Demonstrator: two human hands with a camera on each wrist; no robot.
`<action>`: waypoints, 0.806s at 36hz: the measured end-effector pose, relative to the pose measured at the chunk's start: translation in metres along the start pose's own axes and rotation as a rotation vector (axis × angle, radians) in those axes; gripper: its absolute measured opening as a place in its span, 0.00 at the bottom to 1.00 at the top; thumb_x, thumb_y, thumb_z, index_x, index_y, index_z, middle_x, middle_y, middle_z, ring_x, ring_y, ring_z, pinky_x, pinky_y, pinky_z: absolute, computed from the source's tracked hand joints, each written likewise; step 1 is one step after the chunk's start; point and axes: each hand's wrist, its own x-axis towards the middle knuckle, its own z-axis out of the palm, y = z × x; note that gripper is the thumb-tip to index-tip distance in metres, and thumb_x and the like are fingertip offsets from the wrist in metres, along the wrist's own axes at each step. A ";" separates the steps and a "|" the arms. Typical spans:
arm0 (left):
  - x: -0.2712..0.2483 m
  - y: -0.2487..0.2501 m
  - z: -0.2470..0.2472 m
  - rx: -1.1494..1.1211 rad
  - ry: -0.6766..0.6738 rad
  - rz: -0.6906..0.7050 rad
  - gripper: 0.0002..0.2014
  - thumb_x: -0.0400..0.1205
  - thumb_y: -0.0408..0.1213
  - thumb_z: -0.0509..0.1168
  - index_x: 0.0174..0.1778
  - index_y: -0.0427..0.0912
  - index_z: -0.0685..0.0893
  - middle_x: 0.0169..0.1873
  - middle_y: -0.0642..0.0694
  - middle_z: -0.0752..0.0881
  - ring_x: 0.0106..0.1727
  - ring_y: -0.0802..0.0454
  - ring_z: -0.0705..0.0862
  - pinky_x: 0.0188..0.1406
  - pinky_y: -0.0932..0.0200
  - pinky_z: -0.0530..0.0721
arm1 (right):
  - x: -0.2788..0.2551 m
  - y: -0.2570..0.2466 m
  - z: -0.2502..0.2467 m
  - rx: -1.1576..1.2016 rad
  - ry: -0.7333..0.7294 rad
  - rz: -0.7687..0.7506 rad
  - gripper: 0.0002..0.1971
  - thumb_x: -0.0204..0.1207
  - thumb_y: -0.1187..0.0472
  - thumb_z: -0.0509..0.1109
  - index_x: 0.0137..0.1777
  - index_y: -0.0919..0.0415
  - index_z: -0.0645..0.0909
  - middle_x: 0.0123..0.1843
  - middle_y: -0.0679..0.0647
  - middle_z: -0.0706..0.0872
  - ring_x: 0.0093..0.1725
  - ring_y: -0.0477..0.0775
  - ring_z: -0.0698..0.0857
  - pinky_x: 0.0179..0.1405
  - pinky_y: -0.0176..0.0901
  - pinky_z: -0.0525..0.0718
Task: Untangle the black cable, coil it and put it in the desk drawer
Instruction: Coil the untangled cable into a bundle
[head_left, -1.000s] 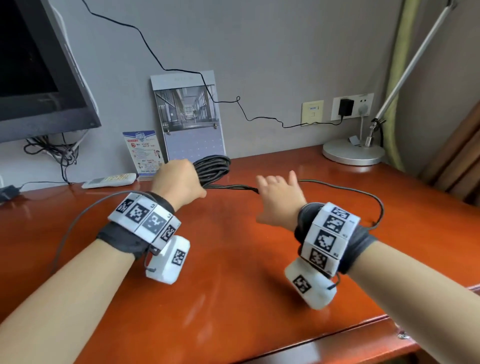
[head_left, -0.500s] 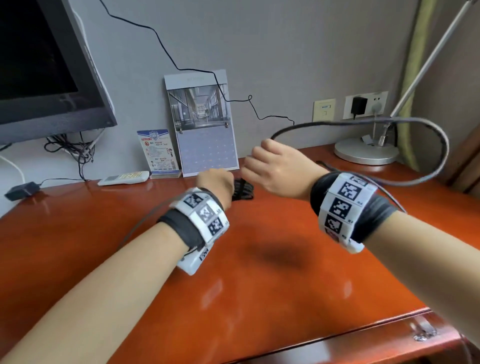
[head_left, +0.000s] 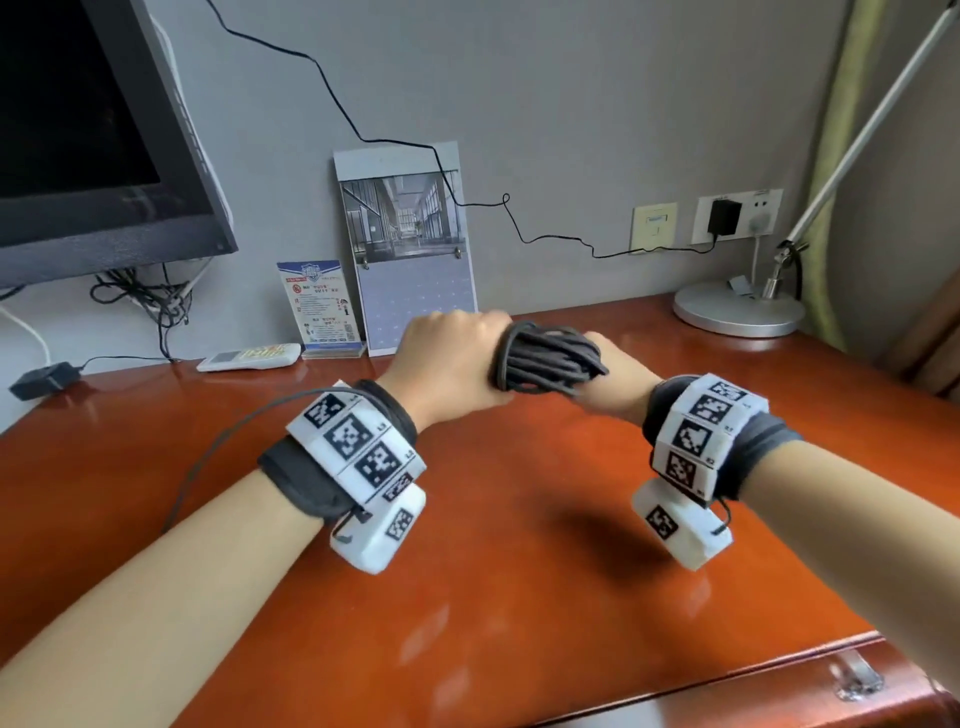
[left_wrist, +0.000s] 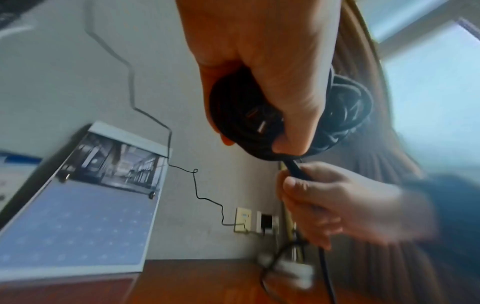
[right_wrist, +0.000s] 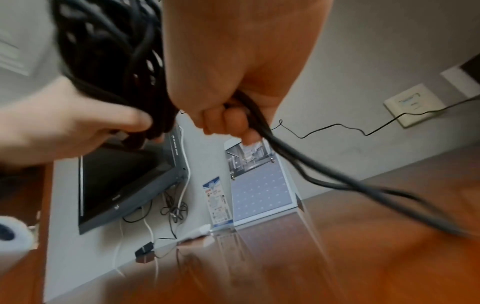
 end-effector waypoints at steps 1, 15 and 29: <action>0.002 -0.003 -0.003 -0.060 0.026 -0.050 0.24 0.70 0.50 0.72 0.62 0.48 0.82 0.51 0.45 0.89 0.56 0.39 0.85 0.52 0.50 0.81 | 0.004 0.000 0.002 0.021 0.036 0.002 0.10 0.80 0.64 0.59 0.45 0.64 0.82 0.39 0.60 0.86 0.42 0.63 0.84 0.41 0.47 0.81; 0.052 -0.030 0.005 -0.167 0.124 -0.486 0.15 0.67 0.44 0.74 0.47 0.43 0.87 0.47 0.39 0.88 0.51 0.38 0.86 0.39 0.57 0.74 | 0.011 -0.055 -0.006 -0.106 -0.394 0.092 0.03 0.83 0.69 0.54 0.53 0.66 0.61 0.43 0.65 0.78 0.39 0.60 0.75 0.36 0.48 0.67; 0.049 -0.027 0.031 0.388 -0.229 -0.383 0.10 0.80 0.27 0.62 0.53 0.39 0.84 0.49 0.43 0.86 0.54 0.42 0.86 0.40 0.53 0.75 | 0.001 -0.074 -0.016 -0.993 -0.524 0.059 0.26 0.83 0.61 0.59 0.77 0.68 0.58 0.71 0.64 0.75 0.68 0.68 0.77 0.57 0.66 0.80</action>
